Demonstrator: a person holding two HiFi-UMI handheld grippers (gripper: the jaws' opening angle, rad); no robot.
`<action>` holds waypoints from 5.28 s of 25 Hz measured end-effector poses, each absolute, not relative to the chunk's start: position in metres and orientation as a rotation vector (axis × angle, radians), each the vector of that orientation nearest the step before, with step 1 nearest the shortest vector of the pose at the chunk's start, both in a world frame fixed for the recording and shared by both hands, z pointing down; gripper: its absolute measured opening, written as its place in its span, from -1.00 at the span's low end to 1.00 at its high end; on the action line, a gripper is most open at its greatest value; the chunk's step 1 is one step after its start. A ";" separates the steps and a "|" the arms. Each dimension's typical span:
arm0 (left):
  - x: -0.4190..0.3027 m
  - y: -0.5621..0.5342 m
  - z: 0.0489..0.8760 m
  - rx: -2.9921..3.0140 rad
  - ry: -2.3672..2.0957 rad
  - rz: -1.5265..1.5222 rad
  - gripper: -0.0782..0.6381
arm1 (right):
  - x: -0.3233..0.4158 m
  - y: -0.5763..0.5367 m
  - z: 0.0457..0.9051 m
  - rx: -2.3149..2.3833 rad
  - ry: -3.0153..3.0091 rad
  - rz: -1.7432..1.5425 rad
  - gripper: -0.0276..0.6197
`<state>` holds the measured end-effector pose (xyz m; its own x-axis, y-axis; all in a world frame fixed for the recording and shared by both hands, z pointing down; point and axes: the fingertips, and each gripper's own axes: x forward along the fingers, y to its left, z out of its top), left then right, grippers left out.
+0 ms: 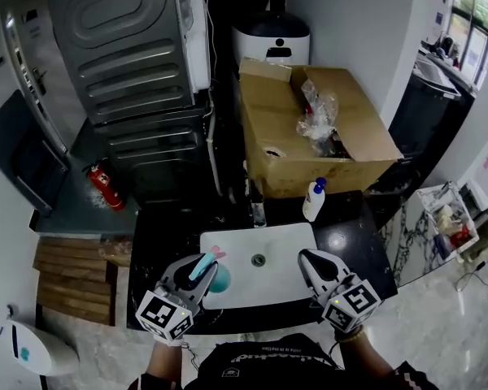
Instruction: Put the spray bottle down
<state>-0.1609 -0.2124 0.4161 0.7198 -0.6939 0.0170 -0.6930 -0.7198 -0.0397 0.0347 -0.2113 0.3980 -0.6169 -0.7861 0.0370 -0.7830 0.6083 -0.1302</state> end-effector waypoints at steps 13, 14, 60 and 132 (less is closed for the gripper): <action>-0.162 -0.279 0.432 -2.867 1.340 -0.047 -0.51 | 0.043 -0.267 0.399 -1.276 2.864 -0.202 -0.79; -0.163 -0.284 0.434 -2.862 1.364 -0.042 -0.51 | 0.045 -0.269 0.400 -1.268 2.865 -0.210 -0.79; -0.196 -0.487 0.564 -2.663 1.728 -0.214 -0.36 | 0.084 -0.252 0.441 -1.371 2.873 -0.336 -0.79; -0.076 -0.288 0.394 -2.782 1.259 0.043 -0.74 | 0.037 -0.279 0.394 -1.108 2.911 -0.157 -0.79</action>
<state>-0.0757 -0.2883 0.3942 0.6605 -0.7482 -0.0620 -0.7507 -0.6571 -0.0681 0.0368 -0.2792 0.3939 -0.7474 -0.6643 0.0139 -0.6619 0.7426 -0.1023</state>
